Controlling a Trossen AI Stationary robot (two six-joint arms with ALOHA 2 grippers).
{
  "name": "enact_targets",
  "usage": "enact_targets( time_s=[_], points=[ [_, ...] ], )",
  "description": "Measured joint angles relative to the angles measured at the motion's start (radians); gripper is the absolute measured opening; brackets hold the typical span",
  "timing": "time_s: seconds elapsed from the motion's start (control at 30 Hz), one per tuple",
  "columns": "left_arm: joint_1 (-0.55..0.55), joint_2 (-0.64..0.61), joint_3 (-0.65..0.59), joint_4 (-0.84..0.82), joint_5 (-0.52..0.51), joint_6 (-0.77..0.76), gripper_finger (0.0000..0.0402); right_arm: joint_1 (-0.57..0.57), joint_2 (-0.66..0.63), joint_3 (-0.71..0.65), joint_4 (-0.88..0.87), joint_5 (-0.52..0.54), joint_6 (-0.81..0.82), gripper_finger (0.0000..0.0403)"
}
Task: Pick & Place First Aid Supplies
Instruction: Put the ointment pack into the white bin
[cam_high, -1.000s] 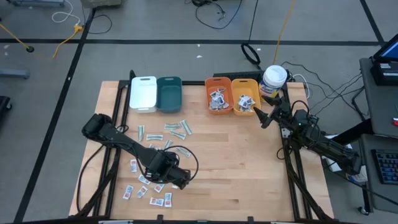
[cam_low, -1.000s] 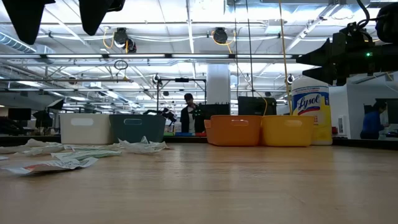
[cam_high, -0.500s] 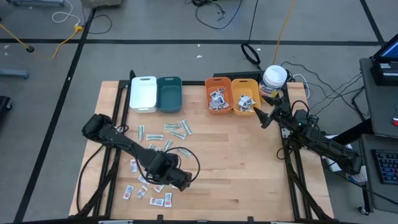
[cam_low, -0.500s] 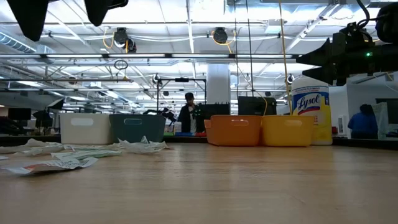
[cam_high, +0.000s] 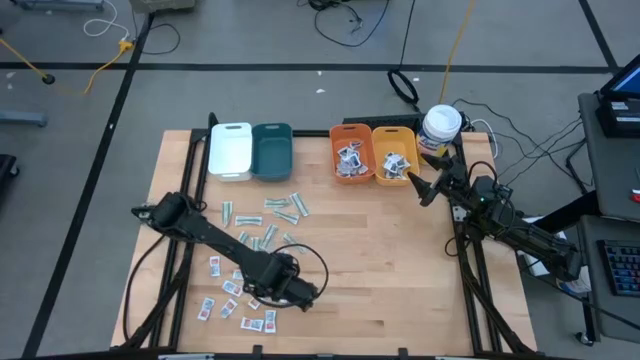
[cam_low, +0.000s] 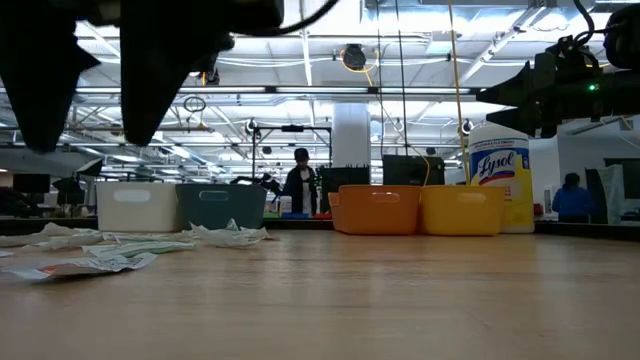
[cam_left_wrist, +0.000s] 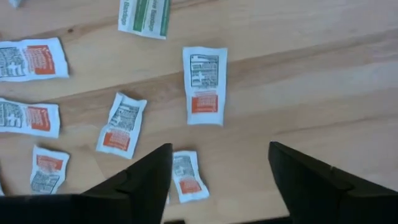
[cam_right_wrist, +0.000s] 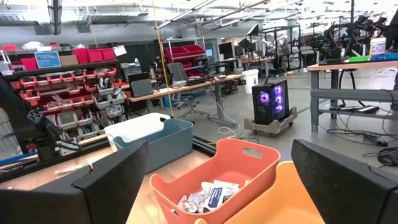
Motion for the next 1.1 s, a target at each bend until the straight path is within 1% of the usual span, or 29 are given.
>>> enact_targets(
  time_s=[0.13, 0.3, 0.4, 0.6, 0.7, 0.83, 0.97, 1.1],
  points=[
    [0.000, 0.043, 0.000, 0.001, 0.000, 0.002, 0.0220, 0.000, 0.000, 0.000, 0.000, 0.000, 0.000, 0.0392],
    [0.001, 0.090, 0.000, 0.003, 0.000, 0.016, 0.0195, 0.000, 0.000, 0.000, 0.000, 0.000, 0.000, 0.0392],
    [0.003, 0.105, 0.000, -0.001, -0.004, 0.017, 0.0197, 0.000, 0.000, 0.000, 0.000, 0.000, 0.000, 0.0392],
    [0.011, 0.128, -0.009, 0.019, -0.017, 0.018, 0.0221, 0.000, 0.000, 0.000, 0.000, 0.000, 0.000, 0.0392],
    [0.015, 0.133, -0.035, 0.034, -0.017, 0.017, 0.0230, 0.000, 0.000, 0.000, 0.000, 0.000, 0.000, 0.0392],
    [0.024, 0.128, -0.061, 0.059, -0.002, 0.002, 0.0228, 0.000, 0.000, 0.000, 0.001, 0.000, 0.000, 0.0392],
    [0.028, 0.128, -0.062, 0.068, 0.002, 0.011, 0.0205, 0.000, 0.000, 0.000, 0.000, 0.000, 0.000, 0.0392],
    [0.029, 0.128, -0.063, 0.090, 0.001, 0.016, 0.0159, 0.000, 0.000, 0.000, 0.000, 0.000, 0.000, 0.0392]
  ],
)
